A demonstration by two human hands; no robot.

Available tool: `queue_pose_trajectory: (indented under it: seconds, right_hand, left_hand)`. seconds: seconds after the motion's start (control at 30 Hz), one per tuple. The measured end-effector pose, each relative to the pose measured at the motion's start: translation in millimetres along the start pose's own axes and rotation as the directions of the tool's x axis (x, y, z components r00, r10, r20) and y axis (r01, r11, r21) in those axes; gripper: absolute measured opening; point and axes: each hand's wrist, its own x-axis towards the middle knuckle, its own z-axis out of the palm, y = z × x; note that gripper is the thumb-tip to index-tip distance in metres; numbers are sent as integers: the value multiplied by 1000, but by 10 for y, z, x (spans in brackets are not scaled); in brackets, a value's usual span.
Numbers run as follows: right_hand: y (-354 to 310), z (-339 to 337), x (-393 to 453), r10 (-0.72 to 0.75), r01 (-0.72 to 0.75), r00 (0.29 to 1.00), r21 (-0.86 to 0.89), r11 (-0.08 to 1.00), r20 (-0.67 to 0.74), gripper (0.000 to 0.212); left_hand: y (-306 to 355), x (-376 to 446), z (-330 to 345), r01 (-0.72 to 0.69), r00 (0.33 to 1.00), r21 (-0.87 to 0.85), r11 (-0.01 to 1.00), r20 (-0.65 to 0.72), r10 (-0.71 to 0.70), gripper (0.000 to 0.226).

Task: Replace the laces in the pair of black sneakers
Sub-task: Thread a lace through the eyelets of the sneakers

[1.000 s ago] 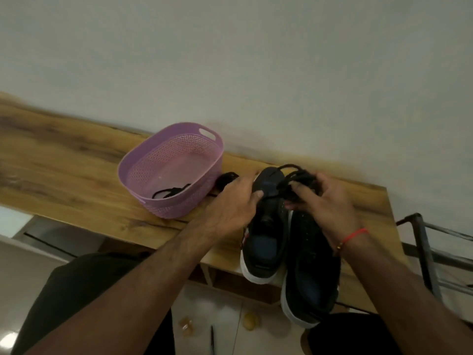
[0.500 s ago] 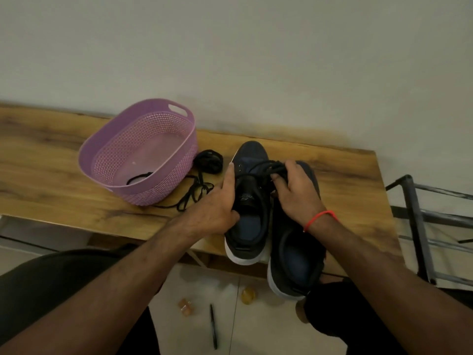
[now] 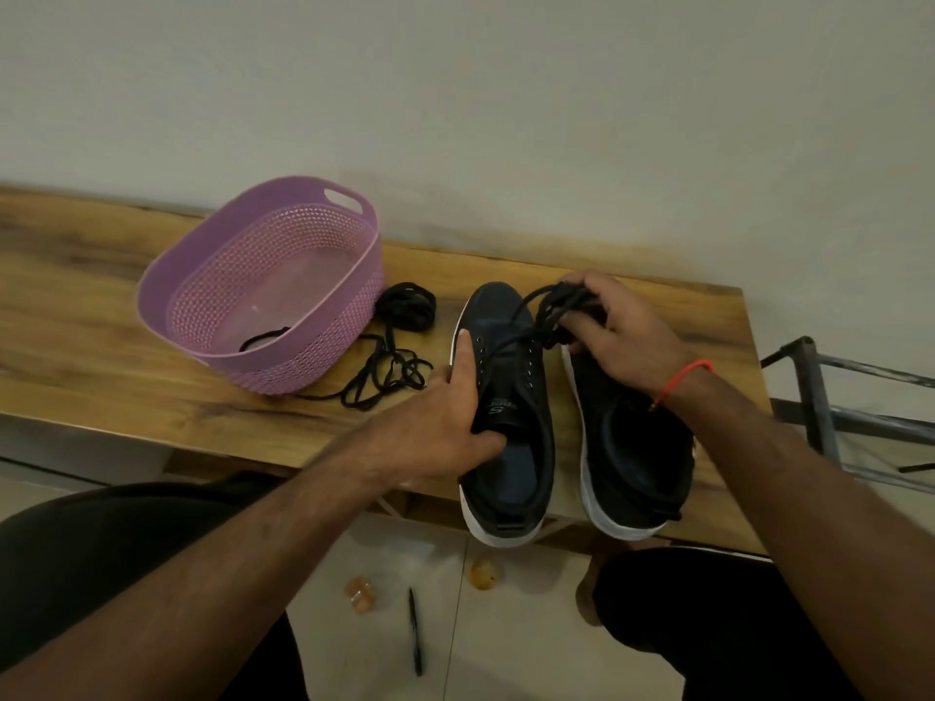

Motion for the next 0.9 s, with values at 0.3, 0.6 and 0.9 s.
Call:
queue_pose_trajectory:
  seconds: [0.3,0.6,0.9]
  right_hand:
    - [-285,250,6,-129,134,989,59,989,-68,23]
    - [-308,291,-29,20,8,986,173,985,-164,39]
    - [-370,208,-32,107,-65,991,415,908,-80,39]
  left_hand:
    - [19,35,-305,-228,945,-496,838,-321,68,31]
    - [80,13,-333,-206,968,-764,612,-249,15,30]
    - [26,29,-529,-262,878,-828,497,-418,-233,12]
